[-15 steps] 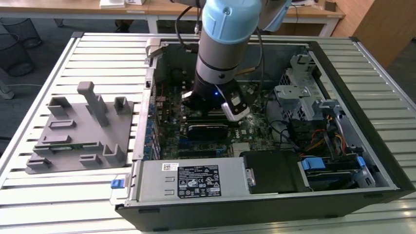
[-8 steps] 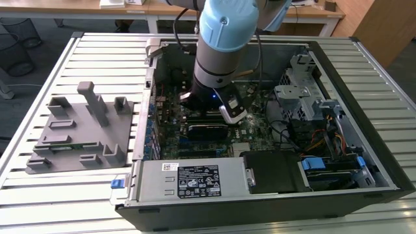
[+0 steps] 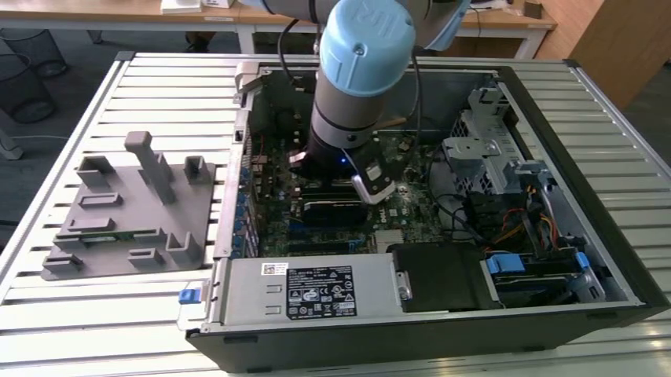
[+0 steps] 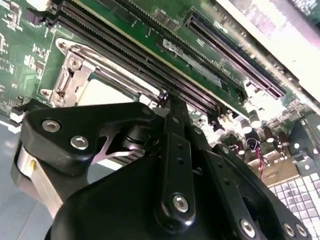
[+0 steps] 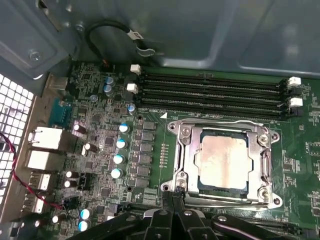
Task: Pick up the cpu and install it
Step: 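Install the second cpu locking lever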
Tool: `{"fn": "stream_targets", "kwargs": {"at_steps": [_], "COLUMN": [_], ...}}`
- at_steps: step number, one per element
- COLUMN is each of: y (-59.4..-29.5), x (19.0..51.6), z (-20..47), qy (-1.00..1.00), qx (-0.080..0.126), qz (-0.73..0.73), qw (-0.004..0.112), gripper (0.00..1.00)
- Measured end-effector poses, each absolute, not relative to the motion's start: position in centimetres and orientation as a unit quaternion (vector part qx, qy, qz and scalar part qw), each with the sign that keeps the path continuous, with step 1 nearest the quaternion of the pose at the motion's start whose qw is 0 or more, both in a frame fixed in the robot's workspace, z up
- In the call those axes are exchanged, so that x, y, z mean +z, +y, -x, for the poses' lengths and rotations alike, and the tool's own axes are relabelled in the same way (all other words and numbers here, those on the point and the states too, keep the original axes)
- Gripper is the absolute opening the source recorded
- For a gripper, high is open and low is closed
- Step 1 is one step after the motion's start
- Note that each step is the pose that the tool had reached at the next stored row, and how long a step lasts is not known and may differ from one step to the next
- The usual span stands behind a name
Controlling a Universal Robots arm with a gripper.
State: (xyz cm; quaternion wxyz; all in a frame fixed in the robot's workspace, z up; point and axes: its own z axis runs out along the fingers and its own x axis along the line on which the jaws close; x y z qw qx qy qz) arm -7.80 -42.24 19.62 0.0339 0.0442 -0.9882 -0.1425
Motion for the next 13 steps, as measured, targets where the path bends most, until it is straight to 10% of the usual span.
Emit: {"fn": "stream_targets", "kwargs": {"at_steps": [13], "y": [-42.82], "x": [19.02], "z": [8.20], "qy": [-0.983], "qx": [-0.174], "qz": [-0.045], "qw": [0.032], "gripper": [0.11]}}
